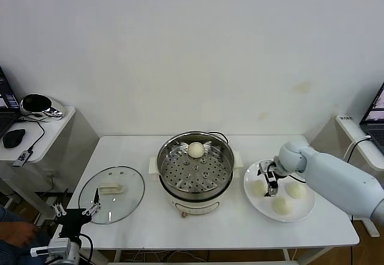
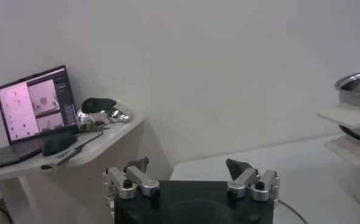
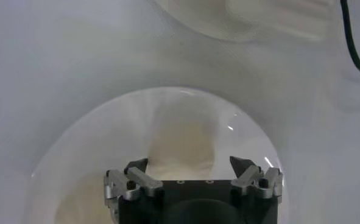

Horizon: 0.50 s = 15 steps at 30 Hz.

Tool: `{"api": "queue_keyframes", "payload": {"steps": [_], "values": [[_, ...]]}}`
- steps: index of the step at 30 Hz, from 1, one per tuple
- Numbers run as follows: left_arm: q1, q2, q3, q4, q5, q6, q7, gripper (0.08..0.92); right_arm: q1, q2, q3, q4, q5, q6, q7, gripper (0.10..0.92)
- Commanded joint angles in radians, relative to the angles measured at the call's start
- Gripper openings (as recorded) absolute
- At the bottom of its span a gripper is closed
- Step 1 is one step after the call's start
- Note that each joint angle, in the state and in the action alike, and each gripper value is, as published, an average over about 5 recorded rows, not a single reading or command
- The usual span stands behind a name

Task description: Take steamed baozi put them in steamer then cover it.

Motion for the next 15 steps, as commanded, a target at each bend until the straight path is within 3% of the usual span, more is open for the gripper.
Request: {"api": "queue_keyframes", "payload": {"steps": [1, 9, 15], "values": [[0.001, -0.001, 0.001, 0.000, 0.001, 0.000, 0.001, 0.823, -0.013, 0.030, 0.011, -0.034, -0.010, 0.002, -0.009, 0.756], [0.003, -0.003, 0.000, -0.005, 0.002, 0.000, 0.001, 0.823, -0.005, 0.027, 0.010, -0.031, -0.011, -0.001, -0.018, 0.617], [0.004, -0.004, 0.000, -0.007, 0.003, 0.000, 0.002, 0.823, 0.034, -0.001, -0.003, -0.004, 0.001, 0.005, -0.052, 0.580]]}}
